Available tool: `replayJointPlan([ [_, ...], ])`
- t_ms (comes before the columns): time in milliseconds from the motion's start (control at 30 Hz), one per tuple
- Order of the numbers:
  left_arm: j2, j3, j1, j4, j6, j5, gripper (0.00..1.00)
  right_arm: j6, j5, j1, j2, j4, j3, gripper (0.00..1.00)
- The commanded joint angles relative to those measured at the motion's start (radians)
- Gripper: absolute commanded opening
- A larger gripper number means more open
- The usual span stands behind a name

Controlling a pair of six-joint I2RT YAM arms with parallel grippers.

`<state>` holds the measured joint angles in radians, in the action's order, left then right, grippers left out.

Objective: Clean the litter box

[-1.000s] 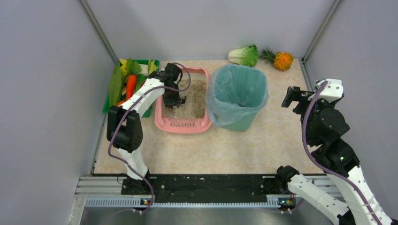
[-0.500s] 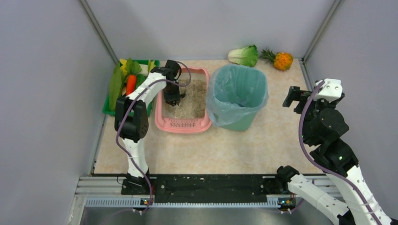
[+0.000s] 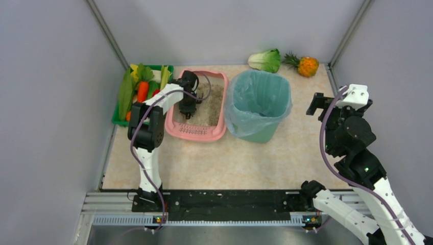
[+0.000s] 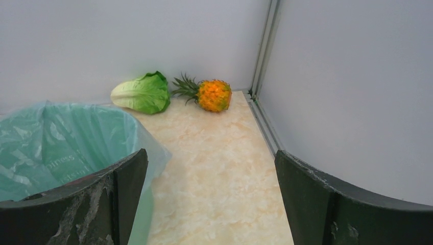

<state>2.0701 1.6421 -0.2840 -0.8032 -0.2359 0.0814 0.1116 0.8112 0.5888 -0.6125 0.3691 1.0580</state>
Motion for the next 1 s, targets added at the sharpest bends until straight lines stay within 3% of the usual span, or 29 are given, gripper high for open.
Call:
replayJointPlan([
  [0,-0.051,-0.093,0.001,0.175,0.099,0.067,0.0,0.021,0.002,0.006,-0.014,-0.057,-0.005,0.95],
  [467,-0.106,-0.12,-0.061,0.275,0.277,0.308,0.0,0.027,-0.01,0.007,-0.021,-0.064,0.002,0.95],
  [733,-0.103,-0.144,-0.066,0.359,0.277,0.337,0.0,0.03,-0.021,0.006,-0.033,-0.065,0.011,0.95],
  [833,-0.101,-0.161,-0.063,0.382,0.26,0.315,0.0,0.032,-0.02,0.007,-0.031,-0.064,0.011,0.95],
  [967,-0.098,-0.165,-0.032,0.359,0.155,0.14,0.0,0.033,-0.018,0.006,-0.024,-0.059,0.013,0.95],
])
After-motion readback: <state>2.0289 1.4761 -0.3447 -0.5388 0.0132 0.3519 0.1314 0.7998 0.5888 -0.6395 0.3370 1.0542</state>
